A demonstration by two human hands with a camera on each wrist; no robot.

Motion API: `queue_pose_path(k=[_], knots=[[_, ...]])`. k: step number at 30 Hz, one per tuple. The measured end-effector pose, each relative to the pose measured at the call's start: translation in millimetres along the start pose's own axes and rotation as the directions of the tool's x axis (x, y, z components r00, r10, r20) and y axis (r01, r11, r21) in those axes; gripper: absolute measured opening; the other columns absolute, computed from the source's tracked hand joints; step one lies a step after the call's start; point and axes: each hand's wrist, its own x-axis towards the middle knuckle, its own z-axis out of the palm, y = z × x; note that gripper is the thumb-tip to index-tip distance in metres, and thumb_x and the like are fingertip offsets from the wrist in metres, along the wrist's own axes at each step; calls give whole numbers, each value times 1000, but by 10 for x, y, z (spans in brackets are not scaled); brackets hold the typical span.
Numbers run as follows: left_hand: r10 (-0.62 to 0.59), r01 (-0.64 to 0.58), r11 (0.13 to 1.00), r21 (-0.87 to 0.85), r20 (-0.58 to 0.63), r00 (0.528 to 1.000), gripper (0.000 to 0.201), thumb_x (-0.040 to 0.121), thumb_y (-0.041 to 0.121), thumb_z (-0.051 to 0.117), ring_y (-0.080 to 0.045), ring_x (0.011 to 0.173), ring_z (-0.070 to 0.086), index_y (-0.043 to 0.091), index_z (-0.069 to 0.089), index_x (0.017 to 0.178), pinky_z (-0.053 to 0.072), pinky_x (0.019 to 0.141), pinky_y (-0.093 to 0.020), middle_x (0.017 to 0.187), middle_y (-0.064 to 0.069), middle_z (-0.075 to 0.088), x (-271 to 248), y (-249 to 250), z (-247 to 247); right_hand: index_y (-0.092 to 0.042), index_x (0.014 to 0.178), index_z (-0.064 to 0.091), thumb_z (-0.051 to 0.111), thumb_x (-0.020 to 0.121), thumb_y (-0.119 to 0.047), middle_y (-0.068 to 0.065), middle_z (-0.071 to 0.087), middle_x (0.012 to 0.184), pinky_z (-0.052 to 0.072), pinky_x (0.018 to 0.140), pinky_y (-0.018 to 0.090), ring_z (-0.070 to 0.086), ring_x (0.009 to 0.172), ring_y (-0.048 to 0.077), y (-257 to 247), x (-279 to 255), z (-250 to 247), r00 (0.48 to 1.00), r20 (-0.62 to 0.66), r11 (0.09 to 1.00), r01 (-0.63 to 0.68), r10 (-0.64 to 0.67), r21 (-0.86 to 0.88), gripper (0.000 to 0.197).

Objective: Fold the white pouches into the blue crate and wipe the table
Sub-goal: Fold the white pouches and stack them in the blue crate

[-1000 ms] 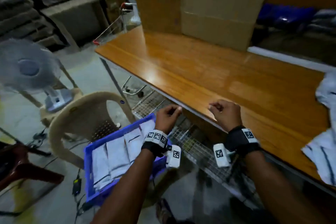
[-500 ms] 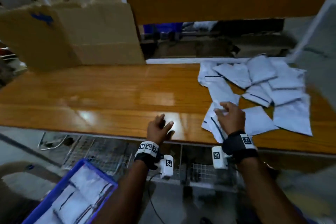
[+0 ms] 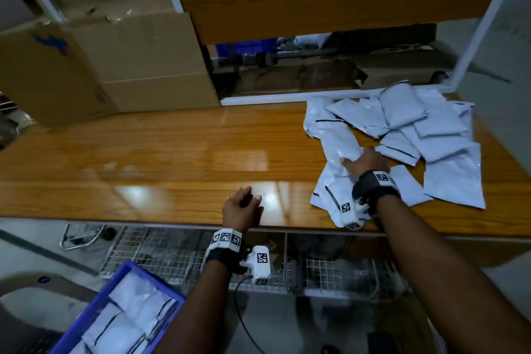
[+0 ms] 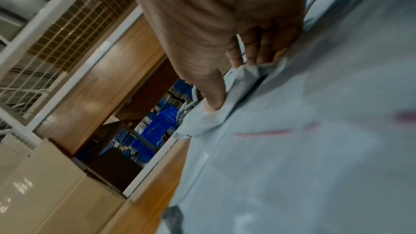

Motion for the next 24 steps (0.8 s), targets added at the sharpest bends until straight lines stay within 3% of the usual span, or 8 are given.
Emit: queue_pose_path(k=[5,8,12,14,17,20,22,24], knots=[[3,-3,1000,-14,15,1000,75,60,64,74,-17,137,47,24,68,123,40,112,-51,146,-6,51,-36,62,-40,-9,119,63,75,75,-52,18,64,122,48,72,38,62,105,40,-124,21,-49,995,97,1000,-25,26,-11,63],[-1,0,997,-72,-13,1000,53,78,45,77,-17,129,55,14,71,120,46,107,-48,139,-11,58,-140,232,-47,-8,103,63,64,82,-52,21,65,114,49,78,41,61,101,40,-217,-63,-60,995,59,997,77,-76,-4,49],[12,-22,980,-195,-52,999,55,83,62,66,-19,80,64,8,71,83,57,82,-46,87,-14,72,-234,540,52,-8,110,58,61,94,-39,9,62,103,37,75,30,57,100,30,-337,-554,-52,973,48,927,200,-226,317,34],[-93,102,935,-339,43,995,58,80,66,67,-26,75,68,8,69,85,57,68,-43,87,-9,73,-286,742,163,-12,101,58,63,93,-39,3,62,95,43,74,35,59,95,27,-332,-825,33,945,111,859,226,-308,459,28],[-184,317,854,-414,329,926,68,70,72,73,-26,56,58,7,65,86,46,54,-37,74,-8,65,-292,898,297,-18,112,61,66,90,-45,3,66,112,52,89,49,63,103,23,-274,-1079,203,892,268,787,142,-365,600,36],[-145,292,891,-346,394,908,64,70,71,75,-24,51,45,10,54,73,34,50,-32,63,-15,46,-207,891,366,-24,112,63,67,88,-48,-1,68,111,52,88,48,63,100,17,-200,-1209,252,840,341,834,210,-421,510,34],[-129,241,908,-343,317,940,49,82,48,77,-22,44,40,13,48,63,33,44,-28,54,-12,42,-186,847,383,-23,105,65,68,87,-51,-5,67,97,53,82,40,63,90,13,-105,-1208,236,872,302,866,228,-385,444,33],[-150,223,926,-304,247,957,40,85,35,76,-25,47,48,13,51,64,42,45,-30,54,-13,49,-117,750,393,-21,101,67,71,84,-50,-5,68,92,50,79,31,62,88,12,28,-1158,147,968,137,901,137,-209,411,33]])
